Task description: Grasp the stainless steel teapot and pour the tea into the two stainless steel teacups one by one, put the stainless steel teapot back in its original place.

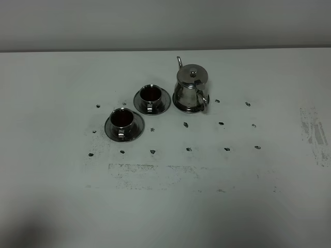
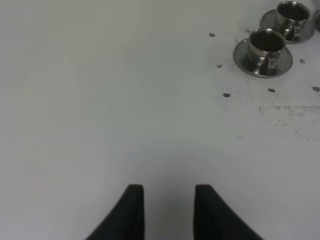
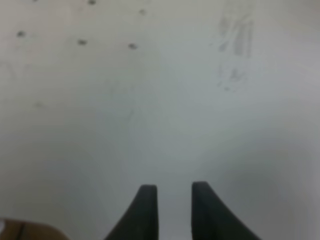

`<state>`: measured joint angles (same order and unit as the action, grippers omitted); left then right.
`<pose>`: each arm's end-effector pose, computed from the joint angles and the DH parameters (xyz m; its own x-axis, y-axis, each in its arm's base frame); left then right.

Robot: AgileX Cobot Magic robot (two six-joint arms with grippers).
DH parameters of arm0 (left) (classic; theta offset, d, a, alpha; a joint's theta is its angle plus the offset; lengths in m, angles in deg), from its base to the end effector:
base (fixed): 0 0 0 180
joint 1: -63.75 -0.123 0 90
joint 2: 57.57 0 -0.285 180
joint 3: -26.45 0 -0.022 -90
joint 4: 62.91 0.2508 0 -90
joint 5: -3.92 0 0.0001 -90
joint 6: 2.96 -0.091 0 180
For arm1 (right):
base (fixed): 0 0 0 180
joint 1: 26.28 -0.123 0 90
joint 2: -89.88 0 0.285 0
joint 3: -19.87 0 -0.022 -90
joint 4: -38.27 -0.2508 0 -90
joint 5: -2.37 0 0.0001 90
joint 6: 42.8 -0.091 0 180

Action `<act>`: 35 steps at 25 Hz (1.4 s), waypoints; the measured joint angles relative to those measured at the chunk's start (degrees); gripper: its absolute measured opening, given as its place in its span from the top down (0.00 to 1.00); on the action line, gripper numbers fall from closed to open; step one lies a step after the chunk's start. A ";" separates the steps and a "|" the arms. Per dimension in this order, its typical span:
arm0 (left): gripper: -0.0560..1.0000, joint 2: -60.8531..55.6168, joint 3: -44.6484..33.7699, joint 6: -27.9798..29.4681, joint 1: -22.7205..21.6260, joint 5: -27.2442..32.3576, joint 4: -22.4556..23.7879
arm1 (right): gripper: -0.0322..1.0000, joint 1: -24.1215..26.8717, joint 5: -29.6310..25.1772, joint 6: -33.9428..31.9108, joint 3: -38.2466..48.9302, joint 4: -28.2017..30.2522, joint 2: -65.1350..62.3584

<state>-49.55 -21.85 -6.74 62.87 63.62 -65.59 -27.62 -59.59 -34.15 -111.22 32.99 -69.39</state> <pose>-0.0040 -0.0037 0.2802 -0.4369 0.0356 -0.8988 0.0395 0.9990 0.0204 0.0286 0.0081 0.2716 -0.6496 -0.1222 -0.7504 -0.1547 0.9876 -0.0269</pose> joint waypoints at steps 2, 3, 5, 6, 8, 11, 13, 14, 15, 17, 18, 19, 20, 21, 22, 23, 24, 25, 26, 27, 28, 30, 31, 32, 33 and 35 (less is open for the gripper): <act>0.72 0.00 0.00 0.00 0.00 0.00 0.00 | 0.79 1.44 0.14 -0.05 0.04 0.03 -1.09; 0.72 0.00 0.00 0.00 0.00 0.00 0.00 | 0.79 1.74 0.14 -0.05 0.04 0.03 -1.34; 0.72 0.00 0.00 0.00 0.00 0.00 0.00 | 0.79 1.87 0.14 -0.05 0.04 0.03 -1.45; 0.72 0.00 0.00 0.00 0.00 0.00 0.00 | 0.79 1.87 0.14 -0.05 0.04 0.03 -1.67; 0.72 0.00 0.00 0.00 0.00 0.00 0.00 | 0.79 1.87 0.14 -0.05 0.04 0.03 -2.76; 0.72 0.00 0.00 0.00 0.00 0.00 0.00 | 0.79 2.05 0.14 -0.05 0.04 0.03 -6.53; 0.72 0.00 0.00 0.00 0.00 0.00 0.00 | 0.79 2.17 0.14 -0.09 0.04 0.03 -9.49; 0.72 0.00 0.00 0.00 0.00 0.00 0.00 | 0.79 2.24 0.14 -0.09 0.04 0.03 -10.79; 0.72 0.00 0.00 0.00 0.00 0.00 0.00 | 0.79 2.29 0.14 -0.09 0.04 0.03 -11.80; 0.72 0.00 0.00 0.00 0.00 0.00 0.00 | 0.79 2.30 0.14 -0.09 0.04 0.03 -13.06; 0.72 0.00 0.00 0.00 0.00 0.00 0.00 | 0.79 2.30 0.14 -0.09 0.04 0.03 -13.19; 0.72 0.00 0.00 0.00 0.00 0.00 0.00 | 0.79 2.30 0.14 -0.09 0.04 0.03 -13.28; 0.72 0.00 0.00 0.00 0.00 0.00 0.00 | 0.79 2.30 0.14 -0.09 0.04 0.03 -13.29; 0.72 0.00 0.00 0.00 0.00 0.00 0.00 | 0.79 2.30 0.14 -0.09 0.04 0.03 -13.34; 0.72 0.00 0.00 0.00 0.00 0.00 0.00 | 0.79 2.30 0.14 -0.09 0.04 0.03 -13.34; 0.72 0.00 0.00 0.00 0.00 0.00 0.00 | 0.79 2.30 0.14 -0.09 0.04 0.03 -13.34; 0.72 0.00 0.00 0.00 0.00 0.00 0.00 | 0.79 2.30 0.14 -0.09 0.04 0.03 -13.34; 0.72 0.00 0.00 0.00 0.00 0.00 0.00 | 0.79 2.30 0.14 -0.09 0.04 0.03 -13.34; 0.72 0.00 0.00 0.00 0.00 0.00 0.00 | 0.79 2.30 0.14 -0.09 0.04 0.03 -13.34; 0.72 0.00 0.00 0.00 0.00 0.00 0.00 | 0.79 2.30 0.14 -0.09 0.04 0.03 -13.34; 0.72 0.00 0.00 0.00 0.00 0.00 0.00 | 0.79 2.30 0.14 -0.09 0.04 0.03 -13.34; 0.72 0.00 0.00 0.00 0.00 0.00 0.00 | 0.79 2.35 0.14 -0.09 0.04 0.03 -13.34; 0.72 0.00 0.00 0.00 0.00 0.00 0.00 | 0.79 2.35 0.14 -0.09 0.04 0.03 -13.34; 0.72 0.00 0.00 0.00 0.00 0.00 0.00 | 0.79 2.35 0.14 -0.09 0.04 0.03 -13.34; 0.72 0.00 0.00 0.00 0.00 0.00 0.00 | 0.79 2.35 0.14 -0.09 0.04 0.03 -13.34; 0.72 0.00 0.00 0.00 0.00 0.00 0.00 | 0.79 2.35 0.14 -0.09 0.04 0.03 -13.34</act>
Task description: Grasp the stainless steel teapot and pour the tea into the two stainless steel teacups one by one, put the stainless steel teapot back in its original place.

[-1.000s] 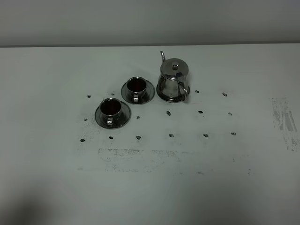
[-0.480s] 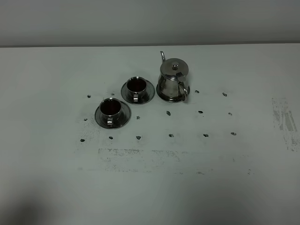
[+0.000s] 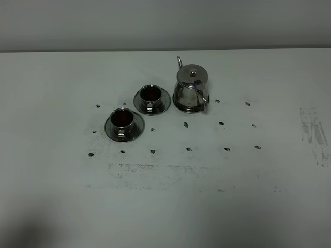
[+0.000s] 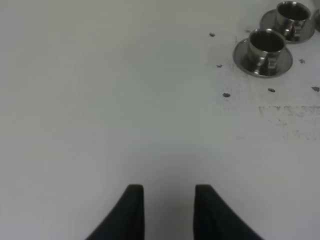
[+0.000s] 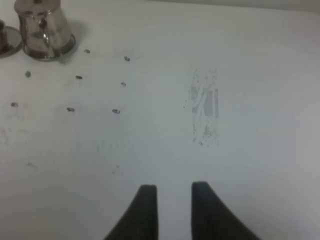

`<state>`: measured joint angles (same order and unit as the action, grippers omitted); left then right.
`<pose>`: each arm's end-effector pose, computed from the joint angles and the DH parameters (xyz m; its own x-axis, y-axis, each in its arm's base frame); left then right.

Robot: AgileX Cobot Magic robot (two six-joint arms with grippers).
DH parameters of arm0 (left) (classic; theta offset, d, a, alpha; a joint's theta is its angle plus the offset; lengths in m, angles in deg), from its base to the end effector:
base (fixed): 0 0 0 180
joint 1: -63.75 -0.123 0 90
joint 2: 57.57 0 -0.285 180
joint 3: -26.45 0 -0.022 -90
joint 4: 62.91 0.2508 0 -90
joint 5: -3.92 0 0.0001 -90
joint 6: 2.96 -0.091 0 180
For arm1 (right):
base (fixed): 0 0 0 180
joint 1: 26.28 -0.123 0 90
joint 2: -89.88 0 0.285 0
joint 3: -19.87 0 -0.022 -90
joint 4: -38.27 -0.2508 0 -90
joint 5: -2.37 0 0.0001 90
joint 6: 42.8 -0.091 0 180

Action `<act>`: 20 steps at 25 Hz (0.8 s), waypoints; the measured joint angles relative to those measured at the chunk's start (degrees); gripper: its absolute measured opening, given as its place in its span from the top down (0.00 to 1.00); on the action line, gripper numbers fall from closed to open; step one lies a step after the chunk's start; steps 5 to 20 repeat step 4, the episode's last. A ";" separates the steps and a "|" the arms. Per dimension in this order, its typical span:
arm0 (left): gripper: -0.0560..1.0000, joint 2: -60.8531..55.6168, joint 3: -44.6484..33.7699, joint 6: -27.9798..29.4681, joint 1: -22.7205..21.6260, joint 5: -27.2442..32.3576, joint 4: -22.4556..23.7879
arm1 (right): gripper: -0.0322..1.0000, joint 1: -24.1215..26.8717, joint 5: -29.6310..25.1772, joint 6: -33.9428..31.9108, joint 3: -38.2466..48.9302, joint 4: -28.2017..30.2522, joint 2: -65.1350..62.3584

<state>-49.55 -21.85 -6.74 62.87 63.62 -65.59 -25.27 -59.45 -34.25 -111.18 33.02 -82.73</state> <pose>-0.0040 -0.0037 0.2802 -0.4369 0.0356 -0.8988 0.0395 0.9990 0.0204 -0.0060 0.0075 0.2742 -0.4620 -0.0972 -0.8815 -0.1030 0.9931 -0.0555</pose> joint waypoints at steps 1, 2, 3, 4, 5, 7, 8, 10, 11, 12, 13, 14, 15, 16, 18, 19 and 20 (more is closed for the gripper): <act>0.72 0.00 0.00 0.00 0.00 0.00 0.00 | 0.79 0.00 0.00 0.00 0.00 0.00 0.00; 0.72 0.00 0.00 0.00 0.00 0.00 0.00 | 0.79 0.00 0.00 0.00 0.00 0.00 0.00; 0.72 0.00 0.00 0.00 0.00 0.00 0.00 | 0.79 0.00 0.00 0.00 0.00 0.00 0.00; 0.72 0.00 0.00 0.00 0.00 0.00 0.00 | 0.79 0.00 0.00 0.00 0.00 0.00 0.00; 0.72 0.00 0.00 0.00 0.00 0.00 0.00 | 0.79 0.00 0.00 0.00 0.00 0.00 0.00; 0.72 0.00 0.00 0.00 0.00 0.00 0.00 | 0.79 0.00 0.00 0.00 0.00 0.00 0.00; 0.72 0.00 0.00 0.00 0.00 0.00 0.00 | 0.79 0.00 0.00 0.00 0.00 0.00 0.00; 0.72 0.00 0.00 0.00 0.00 0.00 0.00 | 0.79 0.00 0.00 0.00 0.00 0.00 0.00; 0.72 0.00 0.00 0.00 0.00 0.00 0.00 | 0.79 0.00 0.00 0.00 0.00 0.00 0.00; 0.72 0.00 0.00 0.00 0.00 0.00 0.00 | 0.79 0.00 0.00 0.00 0.00 0.00 0.00; 0.72 0.00 0.00 0.00 0.00 0.00 0.00 | 0.79 0.00 0.00 0.00 0.00 0.00 0.00; 0.72 0.00 0.00 0.00 0.00 0.00 0.00 | 0.79 0.00 0.00 0.00 0.00 0.00 0.00; 0.72 0.00 0.00 0.00 0.00 0.00 0.00 | 0.79 0.00 0.00 0.00 0.00 0.00 0.00; 0.72 0.00 0.00 0.00 0.00 0.00 0.00 | 0.79 0.00 0.00 0.00 0.00 0.00 0.00; 0.72 0.00 0.00 0.00 0.00 0.00 0.00 | 0.79 0.00 0.00 0.00 0.00 0.00 0.00; 0.72 0.00 0.00 0.00 0.00 0.00 0.00 | 0.79 0.00 0.00 0.00 0.00 0.00 0.00; 0.72 0.00 0.00 0.00 0.00 0.00 0.00 | 0.79 0.00 0.00 0.00 0.00 0.00 0.00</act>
